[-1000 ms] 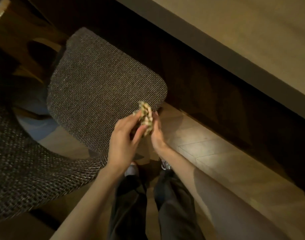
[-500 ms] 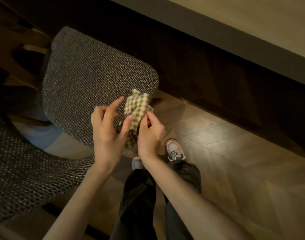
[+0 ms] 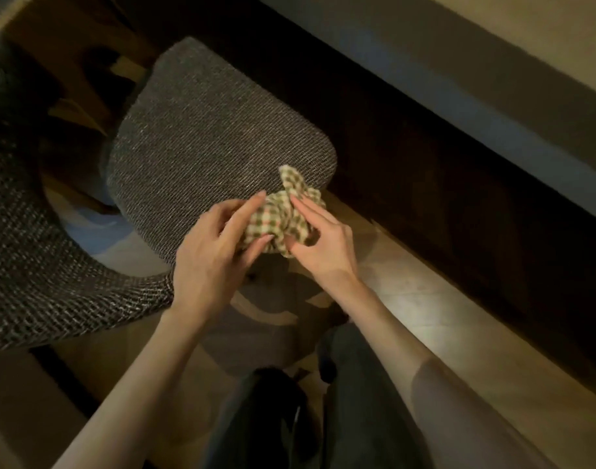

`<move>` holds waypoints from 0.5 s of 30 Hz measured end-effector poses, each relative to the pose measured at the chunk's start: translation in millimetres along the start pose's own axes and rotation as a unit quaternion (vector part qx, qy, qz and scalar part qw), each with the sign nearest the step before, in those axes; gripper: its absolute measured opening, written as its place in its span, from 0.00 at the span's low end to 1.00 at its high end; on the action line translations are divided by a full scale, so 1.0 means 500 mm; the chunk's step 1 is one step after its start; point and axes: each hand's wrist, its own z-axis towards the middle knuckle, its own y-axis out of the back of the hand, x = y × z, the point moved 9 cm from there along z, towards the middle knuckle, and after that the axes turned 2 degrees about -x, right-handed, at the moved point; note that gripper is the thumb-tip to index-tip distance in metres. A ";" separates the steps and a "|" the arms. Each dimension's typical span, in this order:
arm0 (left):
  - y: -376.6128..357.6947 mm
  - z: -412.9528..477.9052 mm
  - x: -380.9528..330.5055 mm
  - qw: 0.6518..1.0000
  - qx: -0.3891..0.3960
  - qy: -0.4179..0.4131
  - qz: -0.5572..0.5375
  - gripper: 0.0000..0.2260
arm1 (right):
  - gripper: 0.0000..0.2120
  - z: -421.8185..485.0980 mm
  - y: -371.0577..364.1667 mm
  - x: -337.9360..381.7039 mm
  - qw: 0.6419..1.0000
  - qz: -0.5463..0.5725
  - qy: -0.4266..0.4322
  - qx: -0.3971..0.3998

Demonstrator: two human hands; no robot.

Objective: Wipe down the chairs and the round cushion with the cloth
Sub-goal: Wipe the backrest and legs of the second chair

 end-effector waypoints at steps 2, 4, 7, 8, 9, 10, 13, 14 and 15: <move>-0.003 -0.008 -0.004 0.998 -0.030 -0.024 0.043 0.22 | 0.29 0.011 -0.026 0.012 0.997 -0.042 0.061 0.034; -0.006 -0.016 -0.006 0.996 -0.049 -0.042 0.067 0.23 | 0.30 0.007 -0.044 0.010 0.989 -0.080 0.117 0.050; -0.009 -0.025 -0.010 0.989 -0.069 -0.065 0.112 0.25 | 0.32 0.003 -0.058 -0.011 0.973 -0.141 0.175 0.060; -0.011 -0.026 -0.014 0.986 -0.074 -0.069 0.136 0.25 | 0.33 0.007 -0.067 -0.020 0.967 -0.158 0.186 0.074; -0.013 -0.027 -0.016 0.982 -0.079 -0.068 0.157 0.25 | 0.33 0.012 -0.076 -0.030 0.962 -0.172 0.196 0.087; -0.014 -0.029 -0.017 0.979 -0.088 -0.061 0.172 0.24 | 0.32 0.018 -0.081 -0.038 0.957 -0.181 0.205 0.092; -0.012 -0.036 -0.020 0.966 -0.134 -0.039 0.217 0.22 | 0.27 0.040 -0.096 -0.057 0.953 -0.173 0.231 0.093; -0.015 -0.038 -0.022 0.961 -0.148 -0.036 0.230 0.22 | 0.26 0.047 -0.101 -0.066 0.954 -0.165 0.234 0.093; -0.017 -0.040 -0.021 0.956 -0.163 -0.027 0.241 0.22 | 0.26 0.053 -0.107 -0.077 0.954 -0.159 0.236 0.090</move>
